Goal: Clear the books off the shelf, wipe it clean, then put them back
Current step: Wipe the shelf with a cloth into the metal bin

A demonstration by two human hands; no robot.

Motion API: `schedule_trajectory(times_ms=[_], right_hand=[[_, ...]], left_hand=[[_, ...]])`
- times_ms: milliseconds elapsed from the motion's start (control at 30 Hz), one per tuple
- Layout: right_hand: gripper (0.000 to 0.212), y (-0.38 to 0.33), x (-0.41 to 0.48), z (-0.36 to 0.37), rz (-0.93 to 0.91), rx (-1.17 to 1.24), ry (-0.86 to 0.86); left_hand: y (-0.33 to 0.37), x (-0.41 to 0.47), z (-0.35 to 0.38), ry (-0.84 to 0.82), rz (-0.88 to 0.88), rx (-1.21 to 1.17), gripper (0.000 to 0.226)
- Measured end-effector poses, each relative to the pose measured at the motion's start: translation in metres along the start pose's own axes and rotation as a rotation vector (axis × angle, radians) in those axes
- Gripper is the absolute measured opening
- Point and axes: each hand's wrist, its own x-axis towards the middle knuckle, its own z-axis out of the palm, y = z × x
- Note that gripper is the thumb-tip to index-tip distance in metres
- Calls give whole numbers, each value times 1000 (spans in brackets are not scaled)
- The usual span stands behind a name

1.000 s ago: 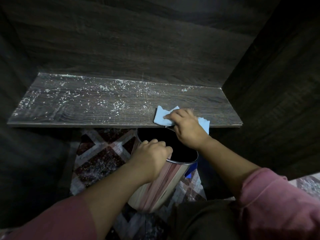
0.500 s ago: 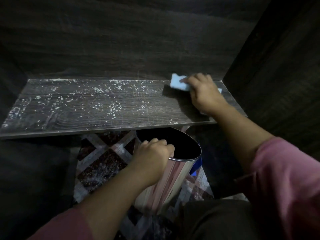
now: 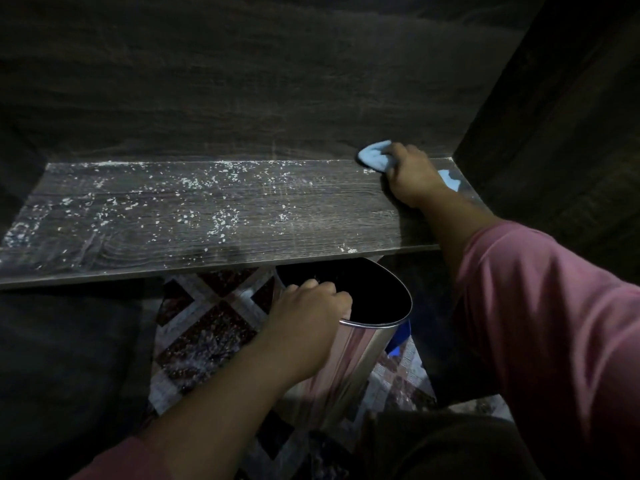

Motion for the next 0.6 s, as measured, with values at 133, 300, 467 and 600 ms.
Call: schedule_trajectory(times_ms=[133, 300, 467, 600], right_hand=[[42, -12, -10, 7, -137, -42, -32], [43, -27, -34, 11, -231, 0, -15], [52, -38, -61, 10, -279, 33, -39], [52, -43, -76, 10, -292, 53, -58]], left_hand=[[0, 0, -1, 5, -1, -15, 30], [1, 0, 0, 13, 5, -1, 29], [-1, -3, -2, 31, -5, 8, 30], [-2, -5, -3, 33, -4, 6, 33]])
